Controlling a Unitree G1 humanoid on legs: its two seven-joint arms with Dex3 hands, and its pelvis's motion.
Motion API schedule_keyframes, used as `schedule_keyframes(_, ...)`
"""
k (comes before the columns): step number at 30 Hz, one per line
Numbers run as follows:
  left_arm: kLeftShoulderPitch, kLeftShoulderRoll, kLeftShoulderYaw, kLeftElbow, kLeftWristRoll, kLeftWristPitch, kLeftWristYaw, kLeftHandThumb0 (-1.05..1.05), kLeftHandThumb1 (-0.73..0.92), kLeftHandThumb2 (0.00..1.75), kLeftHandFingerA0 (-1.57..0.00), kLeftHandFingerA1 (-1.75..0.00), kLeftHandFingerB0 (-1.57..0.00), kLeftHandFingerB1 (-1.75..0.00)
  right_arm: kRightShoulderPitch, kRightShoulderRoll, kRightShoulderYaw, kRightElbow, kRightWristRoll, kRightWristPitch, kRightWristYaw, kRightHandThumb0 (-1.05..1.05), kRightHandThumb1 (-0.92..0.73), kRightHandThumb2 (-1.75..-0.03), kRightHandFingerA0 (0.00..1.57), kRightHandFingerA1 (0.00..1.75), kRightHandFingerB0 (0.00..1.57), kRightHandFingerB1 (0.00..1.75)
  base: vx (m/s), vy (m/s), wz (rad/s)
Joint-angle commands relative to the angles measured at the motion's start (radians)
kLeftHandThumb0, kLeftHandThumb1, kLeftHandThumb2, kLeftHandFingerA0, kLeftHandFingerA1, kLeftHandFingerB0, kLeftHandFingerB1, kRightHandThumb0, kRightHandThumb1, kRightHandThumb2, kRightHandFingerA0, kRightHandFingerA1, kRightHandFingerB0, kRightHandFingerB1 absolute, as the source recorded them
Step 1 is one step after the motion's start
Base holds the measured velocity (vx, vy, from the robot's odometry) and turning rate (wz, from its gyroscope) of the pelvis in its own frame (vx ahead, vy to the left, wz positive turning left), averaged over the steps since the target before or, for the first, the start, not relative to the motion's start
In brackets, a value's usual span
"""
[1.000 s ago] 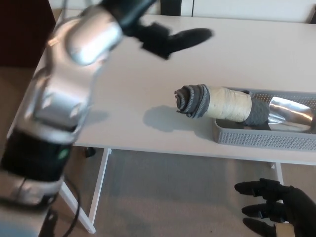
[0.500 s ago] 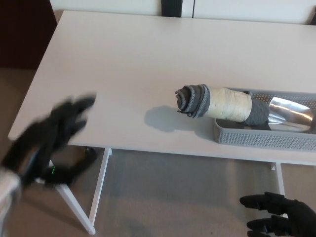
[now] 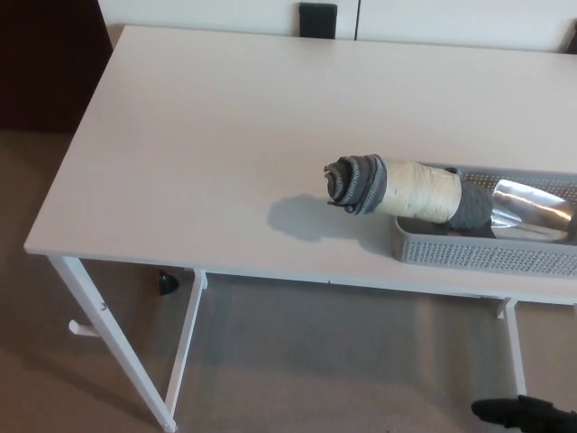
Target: The robot walks towards a desk on which a shovel is kept on the left hand side and a container is kept on the right hand side. The robot picks up the shovel using its left hand and places it in the container.
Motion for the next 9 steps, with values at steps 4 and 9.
schedule_keyframes(4, -0.203, 0.115, -0.112, 0.468, 0.158, -0.461, 0.165, -0.81, 0.58, 0.89, -0.15, -0.47, -0.09, -0.39, 0.089, 0.021, -0.12, 0.06, 0.094, -0.101, -0.03, -0.26, -0.51, -0.55, 0.53, 0.43, 0.46, 0.4, 0.0, 0.0, 0.0)
schedule_keyframes(9, -0.31, 0.105, -0.107, 0.659, 0.135, -0.395, 0.232, -0.38, 0.36, 0.97, -0.01, -0.49, 0.0, -0.49, 0.071, 0.031, -0.141, 0.072, 0.104, -0.107, -0.033, -0.32, -0.45, -0.64, 0.49, 0.49, 0.45, 0.46, 0.0, 0.0, 0.0)
